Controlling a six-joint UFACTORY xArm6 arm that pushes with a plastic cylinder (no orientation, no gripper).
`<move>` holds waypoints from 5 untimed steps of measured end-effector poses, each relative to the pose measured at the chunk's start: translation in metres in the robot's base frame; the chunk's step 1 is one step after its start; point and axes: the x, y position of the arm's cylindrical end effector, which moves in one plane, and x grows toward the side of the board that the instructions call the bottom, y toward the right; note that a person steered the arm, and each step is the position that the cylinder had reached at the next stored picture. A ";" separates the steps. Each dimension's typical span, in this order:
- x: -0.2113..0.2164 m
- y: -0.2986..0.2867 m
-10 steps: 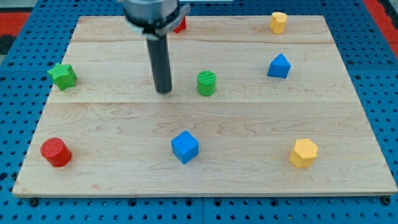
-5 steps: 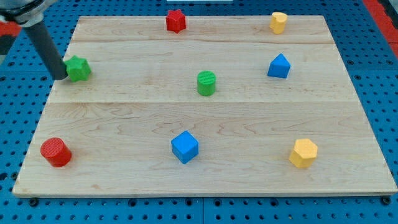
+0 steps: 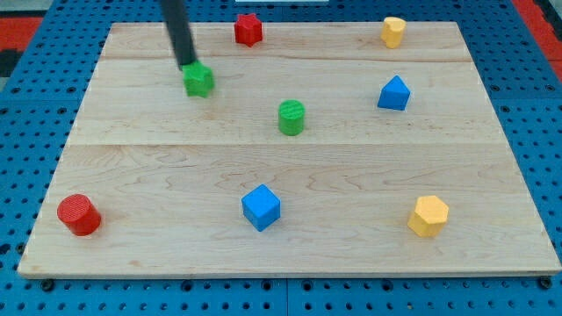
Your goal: Move green star away from the center left of the board
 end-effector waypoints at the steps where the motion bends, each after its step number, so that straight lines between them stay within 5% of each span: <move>1: 0.018 0.070; 4: -0.075 0.133; 5: -0.110 0.086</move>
